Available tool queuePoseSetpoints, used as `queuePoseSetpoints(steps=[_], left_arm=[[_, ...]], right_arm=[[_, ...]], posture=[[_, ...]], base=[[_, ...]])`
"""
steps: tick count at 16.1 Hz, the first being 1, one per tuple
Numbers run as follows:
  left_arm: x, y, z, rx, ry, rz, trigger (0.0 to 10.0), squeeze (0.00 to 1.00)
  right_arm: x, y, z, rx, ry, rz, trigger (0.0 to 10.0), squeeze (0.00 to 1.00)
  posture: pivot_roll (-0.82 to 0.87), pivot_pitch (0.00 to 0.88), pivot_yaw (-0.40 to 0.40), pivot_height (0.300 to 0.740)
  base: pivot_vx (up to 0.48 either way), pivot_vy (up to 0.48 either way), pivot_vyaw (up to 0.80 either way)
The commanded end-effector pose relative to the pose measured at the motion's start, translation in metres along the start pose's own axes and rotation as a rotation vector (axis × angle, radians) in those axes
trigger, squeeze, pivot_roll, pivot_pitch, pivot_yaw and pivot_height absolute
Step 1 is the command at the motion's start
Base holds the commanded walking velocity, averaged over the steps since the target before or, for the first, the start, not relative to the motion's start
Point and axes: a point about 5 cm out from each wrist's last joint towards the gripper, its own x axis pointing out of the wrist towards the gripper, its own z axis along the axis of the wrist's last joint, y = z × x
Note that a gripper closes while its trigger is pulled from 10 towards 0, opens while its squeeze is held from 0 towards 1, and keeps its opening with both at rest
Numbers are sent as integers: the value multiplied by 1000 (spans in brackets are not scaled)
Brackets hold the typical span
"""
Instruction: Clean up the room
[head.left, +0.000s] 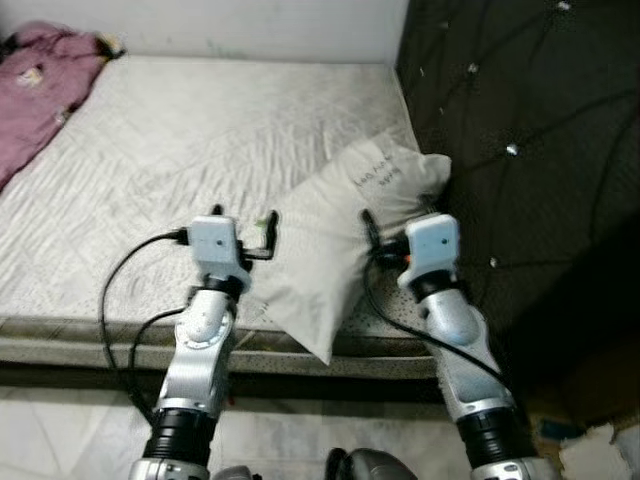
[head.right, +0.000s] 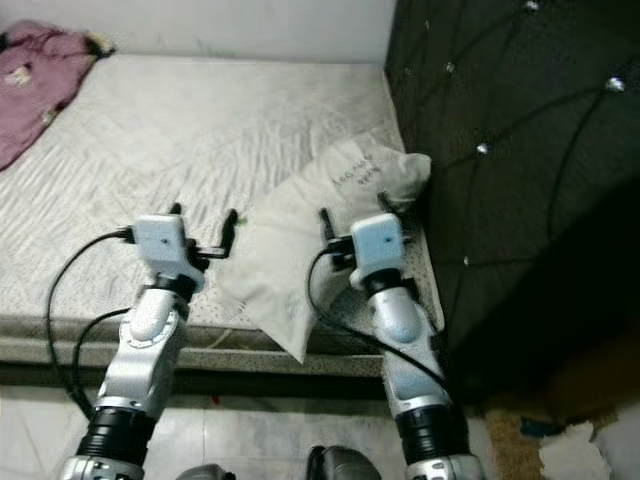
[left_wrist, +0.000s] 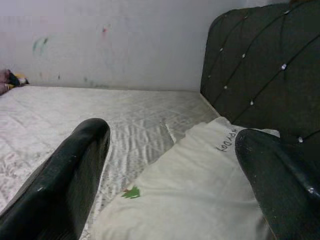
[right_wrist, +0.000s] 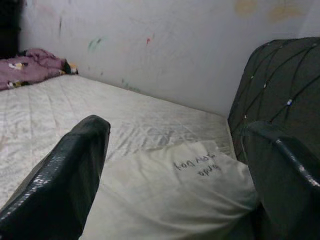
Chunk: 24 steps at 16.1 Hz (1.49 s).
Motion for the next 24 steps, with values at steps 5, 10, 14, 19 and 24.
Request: queuePoseSetpoints(steps=[5, 10, 14, 19, 24], left_arm=[[1, 0, 2, -8, -7, 2, 10000, 0], [1, 4, 1, 21, -5, 34, 10000, 0], [-4, 9, -1, 62, -2, 77, 10000, 0], [-5, 17, -1, 56, 15, 71, 10000, 0], [-10, 31, -1, 72, 29, 126, 10000, 0]], right_arm=[[3, -1, 4, 2, -14, -1, 10000, 0], [4, -1, 4, 5, -17, -1, 10000, 0], [-1, -4, 2, 21, -8, -20, 10000, 0], [-3, -5, -3, 43, 17, -42, 10000, 0], [-5, -4, -8, 74, 49, -60, 10000, 0]], posture=[[-54, 0, 7, 740], [-51, 0, 9, 740], [-36, 0, 11, 740], [-15, 0, 8, 740], [7, 0, -10, 740]], base=[[0, 0, 0], [0, 0, 0], [0, 0, 0], [0, 0, 0], [0, 0, 0]])
